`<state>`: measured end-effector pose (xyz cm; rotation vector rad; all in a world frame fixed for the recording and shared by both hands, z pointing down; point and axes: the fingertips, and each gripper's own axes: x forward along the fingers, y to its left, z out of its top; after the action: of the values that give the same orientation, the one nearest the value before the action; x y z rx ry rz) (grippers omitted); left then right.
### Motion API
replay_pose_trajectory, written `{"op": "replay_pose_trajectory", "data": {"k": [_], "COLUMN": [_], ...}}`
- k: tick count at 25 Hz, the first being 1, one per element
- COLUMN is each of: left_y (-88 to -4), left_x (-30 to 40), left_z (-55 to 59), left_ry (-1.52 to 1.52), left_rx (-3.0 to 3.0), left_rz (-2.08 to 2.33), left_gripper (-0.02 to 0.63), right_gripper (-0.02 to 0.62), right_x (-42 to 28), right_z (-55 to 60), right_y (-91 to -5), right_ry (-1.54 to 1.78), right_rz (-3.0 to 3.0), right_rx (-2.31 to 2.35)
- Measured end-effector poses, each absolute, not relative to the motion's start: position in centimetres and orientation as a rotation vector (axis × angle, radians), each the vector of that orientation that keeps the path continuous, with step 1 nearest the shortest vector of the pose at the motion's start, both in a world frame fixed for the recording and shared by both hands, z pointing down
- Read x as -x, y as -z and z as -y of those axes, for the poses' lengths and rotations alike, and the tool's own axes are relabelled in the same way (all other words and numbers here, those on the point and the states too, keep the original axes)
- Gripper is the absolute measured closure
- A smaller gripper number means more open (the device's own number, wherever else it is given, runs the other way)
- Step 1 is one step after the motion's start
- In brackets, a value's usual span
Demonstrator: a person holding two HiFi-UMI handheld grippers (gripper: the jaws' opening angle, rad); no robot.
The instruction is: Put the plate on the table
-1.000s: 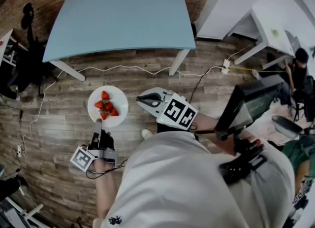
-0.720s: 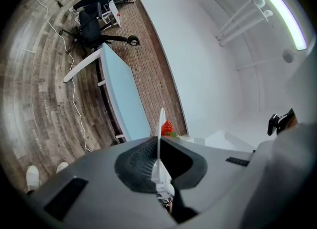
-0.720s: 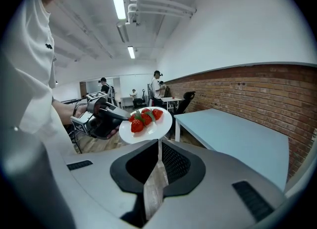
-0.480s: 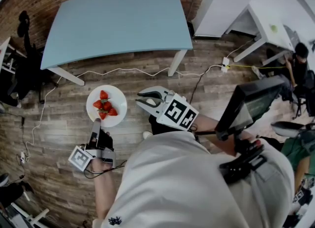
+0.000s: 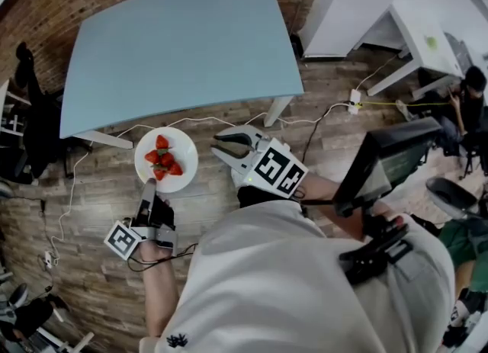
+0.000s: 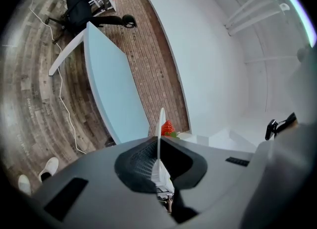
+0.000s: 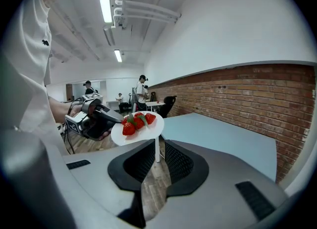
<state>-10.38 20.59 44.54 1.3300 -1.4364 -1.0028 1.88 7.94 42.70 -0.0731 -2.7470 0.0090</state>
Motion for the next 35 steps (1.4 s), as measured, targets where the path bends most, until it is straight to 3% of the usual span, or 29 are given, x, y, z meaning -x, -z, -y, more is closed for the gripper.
{"op": "replay_pose_trajectory", "data": {"k": [6,16,35], "left_y": [-44.2,-44.7,-49.8], "left_x": [13.5,14.8,32.1], "left_z": [-11.0,-8.1,11.0], "left_ry": [0.978,0.965,0.79], "left_rx": [-1.344,-1.398,-1.426], "left_rz": [1.417,1.412,1.247], "left_gripper": [0.592,0.592,0.592], "right_gripper": [0.543,0.543,0.543], "right_x": [1.1,1.6,17.3], "right_z": [1.3,2.5,16.8], "right_y": [-42.8,-43.3,-45.0], "right_ry": [-0.018,0.03,-0.065], "right_rz": [2.733,2.729,2.63], "right_rx": [0.037,0.01,-0.244]}}
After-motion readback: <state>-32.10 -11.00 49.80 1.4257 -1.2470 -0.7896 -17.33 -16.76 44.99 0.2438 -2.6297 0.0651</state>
